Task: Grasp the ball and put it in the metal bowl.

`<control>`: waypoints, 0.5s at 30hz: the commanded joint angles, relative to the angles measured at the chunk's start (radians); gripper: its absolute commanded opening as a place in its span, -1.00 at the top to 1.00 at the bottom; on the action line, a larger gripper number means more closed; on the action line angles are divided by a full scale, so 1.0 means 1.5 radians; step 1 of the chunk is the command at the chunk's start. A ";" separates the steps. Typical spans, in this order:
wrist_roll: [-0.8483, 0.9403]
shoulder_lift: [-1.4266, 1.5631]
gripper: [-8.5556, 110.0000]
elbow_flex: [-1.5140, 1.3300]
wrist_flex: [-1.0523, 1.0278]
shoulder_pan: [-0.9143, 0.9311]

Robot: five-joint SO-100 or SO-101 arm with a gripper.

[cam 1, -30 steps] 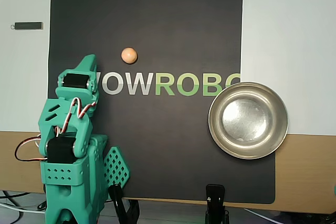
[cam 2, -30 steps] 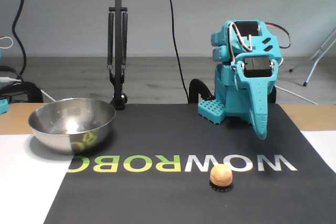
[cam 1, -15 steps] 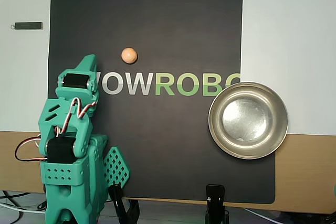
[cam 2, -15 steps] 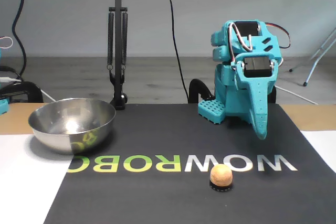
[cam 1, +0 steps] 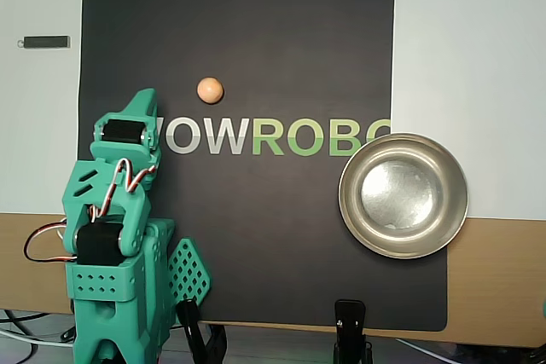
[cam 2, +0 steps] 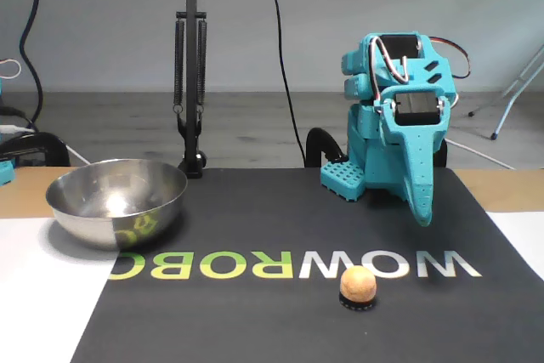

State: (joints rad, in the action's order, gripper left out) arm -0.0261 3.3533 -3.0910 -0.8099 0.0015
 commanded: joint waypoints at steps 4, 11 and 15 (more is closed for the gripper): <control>0.000 0.036 0.85 -0.024 0.000 0.002; 0.000 0.036 0.85 -0.024 0.000 -0.048; 0.000 0.036 0.85 -0.024 0.000 -0.048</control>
